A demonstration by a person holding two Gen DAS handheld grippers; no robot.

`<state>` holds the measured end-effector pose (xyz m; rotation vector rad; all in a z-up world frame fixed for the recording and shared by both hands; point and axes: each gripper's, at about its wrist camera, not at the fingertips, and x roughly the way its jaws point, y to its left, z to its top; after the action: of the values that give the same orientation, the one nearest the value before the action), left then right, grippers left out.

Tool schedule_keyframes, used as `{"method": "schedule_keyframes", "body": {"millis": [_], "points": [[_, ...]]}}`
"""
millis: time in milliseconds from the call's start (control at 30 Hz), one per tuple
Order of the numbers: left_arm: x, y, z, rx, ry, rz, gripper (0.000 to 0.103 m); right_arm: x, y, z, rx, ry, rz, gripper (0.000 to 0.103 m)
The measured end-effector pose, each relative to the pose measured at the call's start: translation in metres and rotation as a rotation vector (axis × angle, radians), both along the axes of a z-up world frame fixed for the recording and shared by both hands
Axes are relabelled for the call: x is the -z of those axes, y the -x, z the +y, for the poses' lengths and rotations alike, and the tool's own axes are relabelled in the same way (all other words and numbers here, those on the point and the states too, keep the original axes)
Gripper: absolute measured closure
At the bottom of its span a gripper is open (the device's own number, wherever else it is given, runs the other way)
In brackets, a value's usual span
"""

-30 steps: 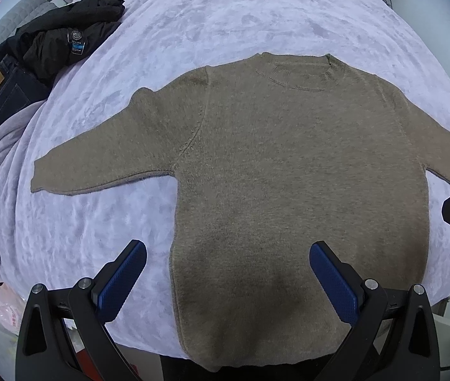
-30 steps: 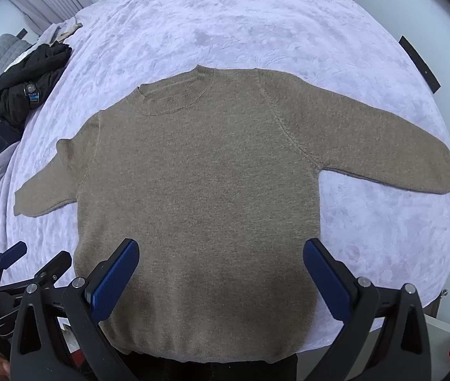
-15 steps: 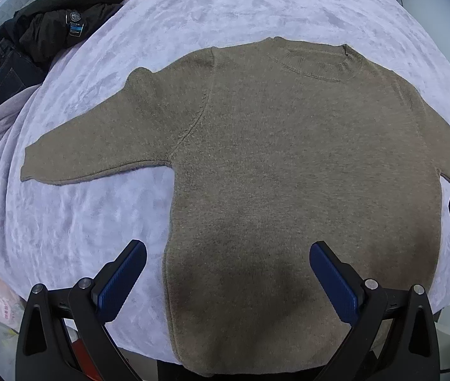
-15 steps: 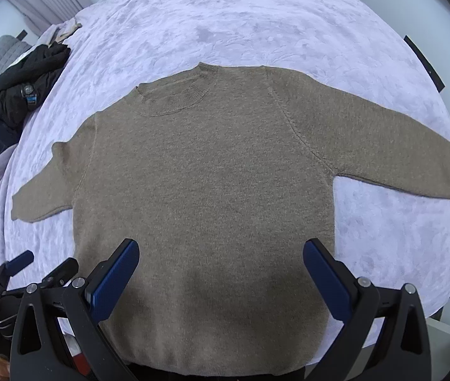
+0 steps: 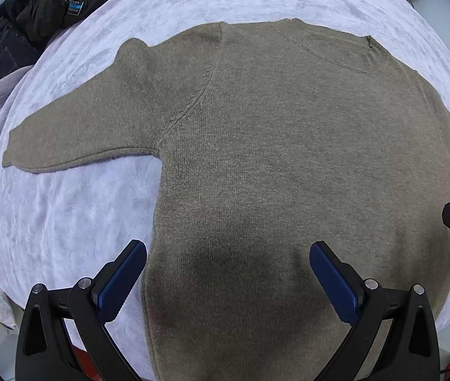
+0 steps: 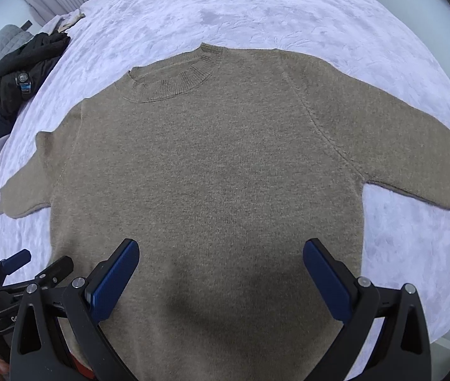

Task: Fold small clothes
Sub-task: 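Grasp the sweater's side edge with the left tool and fold it inward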

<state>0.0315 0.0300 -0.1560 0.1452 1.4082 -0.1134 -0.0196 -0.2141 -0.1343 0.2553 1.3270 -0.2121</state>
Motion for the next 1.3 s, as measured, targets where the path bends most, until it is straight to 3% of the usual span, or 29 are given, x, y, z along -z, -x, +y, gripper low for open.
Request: {"method": "schedule_keyframes", "body": {"millis": [133,300,600,767,867,1033,1067,1133,1200,1300], "points": [[0.012,-0.002,0.005,-0.032,0.002,-0.002,0.000,0.008,0.000,0.001,-0.026,0.015,-0.016,0.000],[0.011,-0.016,0.033,-0.095,0.043,-0.063,0.000,0.017,-0.006,0.007,-0.046,-0.010,-0.011,0.000],[0.014,-0.084,0.224,-0.491,0.261,-0.236,0.000,0.019,-0.028,0.052,-0.138,-0.246,-0.076,0.006],[0.042,-0.105,0.301,-0.622,0.461,-0.198,0.000,0.029,-0.036,0.083,-0.182,-0.284,-0.054,0.006],[0.062,-0.110,0.316,-0.669,0.558,-0.179,0.000,0.038,-0.038,0.097,-0.203,-0.298,-0.031,0.006],[0.066,-0.124,0.309,-0.673,0.575,-0.253,0.001,0.047,-0.043,0.121,-0.252,-0.300,-0.008,0.006],[0.064,-0.126,0.306,-0.672,0.567,-0.266,0.003,0.046,-0.043,0.124,-0.260,-0.301,-0.006,0.006],[0.061,-0.129,0.304,-0.658,0.536,-0.285,0.037,0.045,-0.043,0.129,-0.277,-0.301,-0.005,0.006],[0.062,-0.133,0.304,-0.643,0.516,-0.276,0.088,0.042,-0.043,0.133,-0.290,-0.301,-0.009,0.006],[0.057,-0.131,0.305,-0.644,0.500,-0.294,0.090,0.039,-0.042,0.134,-0.302,-0.301,-0.019,0.006]]}}
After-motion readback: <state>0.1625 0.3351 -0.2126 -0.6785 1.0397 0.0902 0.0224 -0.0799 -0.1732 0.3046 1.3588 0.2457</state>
